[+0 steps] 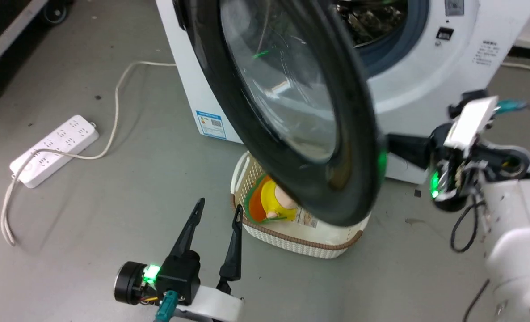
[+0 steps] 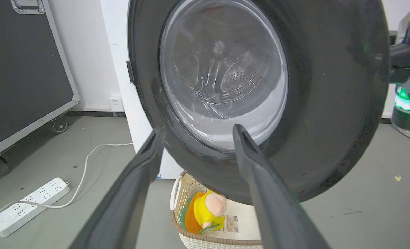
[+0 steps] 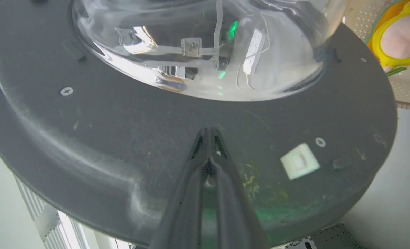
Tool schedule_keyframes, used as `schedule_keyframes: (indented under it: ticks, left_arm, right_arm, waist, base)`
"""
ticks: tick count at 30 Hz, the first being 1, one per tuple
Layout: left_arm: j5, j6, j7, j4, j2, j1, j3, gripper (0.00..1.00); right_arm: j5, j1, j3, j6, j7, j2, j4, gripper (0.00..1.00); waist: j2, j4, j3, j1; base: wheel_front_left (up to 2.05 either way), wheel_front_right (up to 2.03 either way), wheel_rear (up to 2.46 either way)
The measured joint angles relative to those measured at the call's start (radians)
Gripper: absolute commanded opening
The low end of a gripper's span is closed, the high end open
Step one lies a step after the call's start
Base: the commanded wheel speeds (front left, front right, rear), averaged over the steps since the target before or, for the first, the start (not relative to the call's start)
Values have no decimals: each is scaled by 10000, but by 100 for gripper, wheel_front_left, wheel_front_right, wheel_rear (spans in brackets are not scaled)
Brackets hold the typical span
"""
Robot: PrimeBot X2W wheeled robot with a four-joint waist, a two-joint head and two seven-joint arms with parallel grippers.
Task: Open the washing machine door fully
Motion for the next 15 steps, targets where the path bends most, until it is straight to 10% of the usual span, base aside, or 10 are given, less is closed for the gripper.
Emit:
schedule_keyframes:
  ticks: [15]
  left_arm:
    - [-186, -69, 0, 232, -2, 259, -278, 100]
  right_arm:
    - [4495, 2251, 5517, 0, -1546, 48, -1586, 0]
  waist:
    - [0, 497, -310, 2]
  base:
    - [0, 0, 0]
